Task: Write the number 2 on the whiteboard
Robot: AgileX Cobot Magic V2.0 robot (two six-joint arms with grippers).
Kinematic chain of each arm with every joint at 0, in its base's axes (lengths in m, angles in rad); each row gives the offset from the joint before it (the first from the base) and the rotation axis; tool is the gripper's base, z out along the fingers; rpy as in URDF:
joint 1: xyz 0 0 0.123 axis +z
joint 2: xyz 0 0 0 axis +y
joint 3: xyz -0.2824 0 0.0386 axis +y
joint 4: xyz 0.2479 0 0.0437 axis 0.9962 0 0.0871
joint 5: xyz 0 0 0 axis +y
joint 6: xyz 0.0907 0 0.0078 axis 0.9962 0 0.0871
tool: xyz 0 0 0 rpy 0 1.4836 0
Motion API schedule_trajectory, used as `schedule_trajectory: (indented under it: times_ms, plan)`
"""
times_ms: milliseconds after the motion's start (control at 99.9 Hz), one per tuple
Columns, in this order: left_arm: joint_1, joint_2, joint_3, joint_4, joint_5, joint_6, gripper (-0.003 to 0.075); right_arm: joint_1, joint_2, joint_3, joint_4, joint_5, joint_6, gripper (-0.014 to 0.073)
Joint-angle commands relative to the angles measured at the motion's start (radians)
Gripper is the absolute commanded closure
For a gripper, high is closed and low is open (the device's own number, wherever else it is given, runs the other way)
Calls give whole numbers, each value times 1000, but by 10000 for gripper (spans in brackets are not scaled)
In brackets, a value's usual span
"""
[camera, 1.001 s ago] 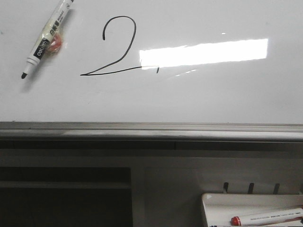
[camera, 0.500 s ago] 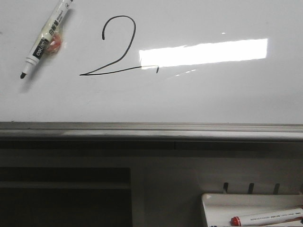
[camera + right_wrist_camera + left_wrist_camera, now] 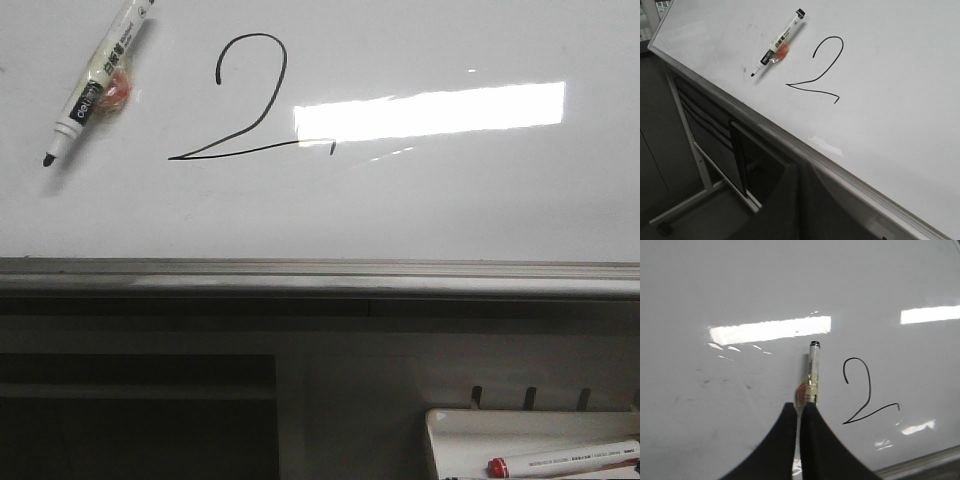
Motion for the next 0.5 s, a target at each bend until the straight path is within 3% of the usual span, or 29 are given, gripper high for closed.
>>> schedule_trajectory:
  times_ms: [0, 70, 310, 490]
  plan:
    - [65, 10, -24, -93, -66, 176, 741, -5, 8, -24, 25, -45, -10, 655]
    - [129, 3, -11, -149, -73, 266, 741, -5, 8, -24, 25, -45, -10, 655]
    - [386, -74, 171, -207, -75, 266, 741, -5, 8, -24, 25, -45, -10, 655]
    - [469, -72, 303, -232, -97, 266, 741, -5, 8, -24, 25, -45, -10, 655]
